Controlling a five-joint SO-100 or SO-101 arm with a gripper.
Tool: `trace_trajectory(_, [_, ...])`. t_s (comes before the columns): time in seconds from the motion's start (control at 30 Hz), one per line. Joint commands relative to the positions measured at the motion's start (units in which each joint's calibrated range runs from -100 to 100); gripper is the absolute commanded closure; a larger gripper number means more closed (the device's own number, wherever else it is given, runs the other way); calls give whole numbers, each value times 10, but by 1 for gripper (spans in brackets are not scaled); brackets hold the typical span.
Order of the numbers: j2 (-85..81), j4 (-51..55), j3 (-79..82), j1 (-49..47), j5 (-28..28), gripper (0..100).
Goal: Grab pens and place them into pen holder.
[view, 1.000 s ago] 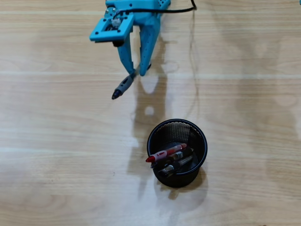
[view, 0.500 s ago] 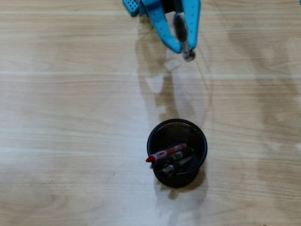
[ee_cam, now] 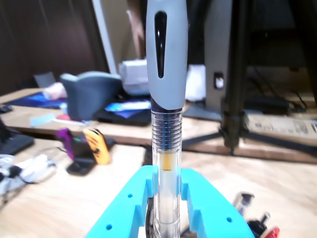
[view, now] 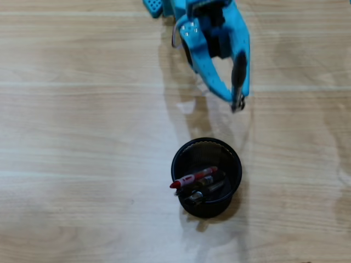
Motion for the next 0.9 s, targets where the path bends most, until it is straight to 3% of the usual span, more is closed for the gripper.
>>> trace_trajectory(0.0, [57,-57,-19,20,2,98])
trace_trajectory(0.33, [205,-106,-99,44,25,98])
trace_trajectory(0.67, [246,-106,-127,40,24,97])
trace_trajectory(0.87, [243,-106,-126,33,24,88])
